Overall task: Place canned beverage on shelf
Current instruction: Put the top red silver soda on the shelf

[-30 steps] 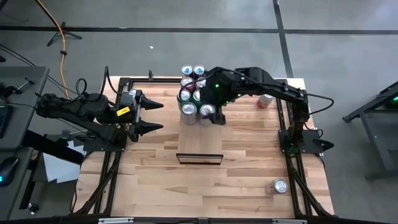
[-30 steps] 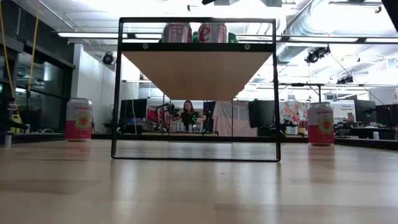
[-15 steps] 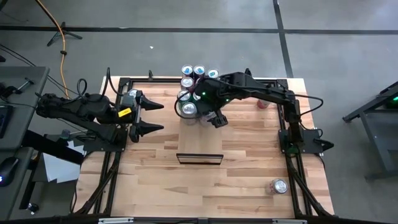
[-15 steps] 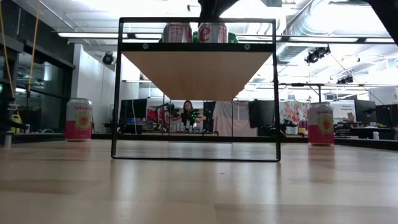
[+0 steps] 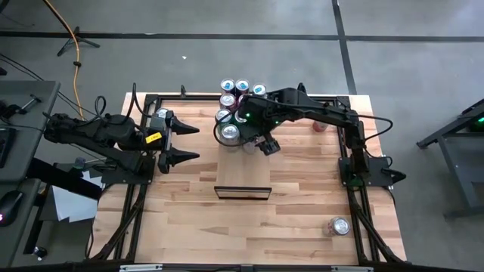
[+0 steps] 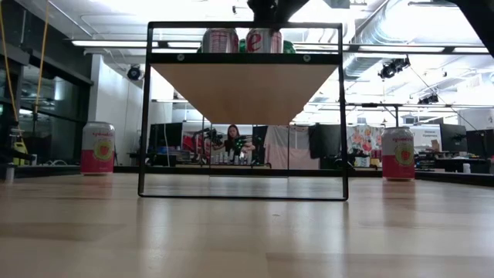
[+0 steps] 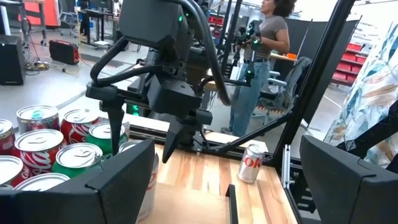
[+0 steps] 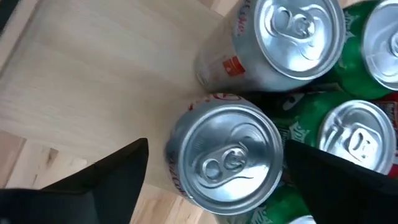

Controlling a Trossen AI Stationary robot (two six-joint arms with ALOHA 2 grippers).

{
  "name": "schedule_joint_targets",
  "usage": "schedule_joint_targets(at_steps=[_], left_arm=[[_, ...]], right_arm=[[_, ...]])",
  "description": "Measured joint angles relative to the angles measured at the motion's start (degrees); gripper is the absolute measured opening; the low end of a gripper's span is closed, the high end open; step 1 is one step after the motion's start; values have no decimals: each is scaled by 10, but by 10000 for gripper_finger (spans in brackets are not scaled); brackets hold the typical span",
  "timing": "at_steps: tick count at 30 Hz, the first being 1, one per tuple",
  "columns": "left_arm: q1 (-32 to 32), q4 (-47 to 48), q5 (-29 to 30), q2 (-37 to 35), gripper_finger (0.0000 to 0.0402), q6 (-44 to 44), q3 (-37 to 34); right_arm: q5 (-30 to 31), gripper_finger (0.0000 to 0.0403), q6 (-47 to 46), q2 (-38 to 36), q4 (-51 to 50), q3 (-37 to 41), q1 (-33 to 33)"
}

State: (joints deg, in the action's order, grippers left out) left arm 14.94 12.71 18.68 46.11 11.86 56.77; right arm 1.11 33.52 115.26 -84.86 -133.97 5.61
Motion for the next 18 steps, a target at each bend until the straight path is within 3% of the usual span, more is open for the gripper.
schedule_joint_targets(at_steps=[10, 18], left_arm=[[0, 0, 0, 0, 333, 0, 0], [0, 0, 0, 0, 333, 0, 0]], right_arm=[[42, 272, -66, 0, 2, 0, 0], [48, 271, -249, 0, 4, -1, -6]])
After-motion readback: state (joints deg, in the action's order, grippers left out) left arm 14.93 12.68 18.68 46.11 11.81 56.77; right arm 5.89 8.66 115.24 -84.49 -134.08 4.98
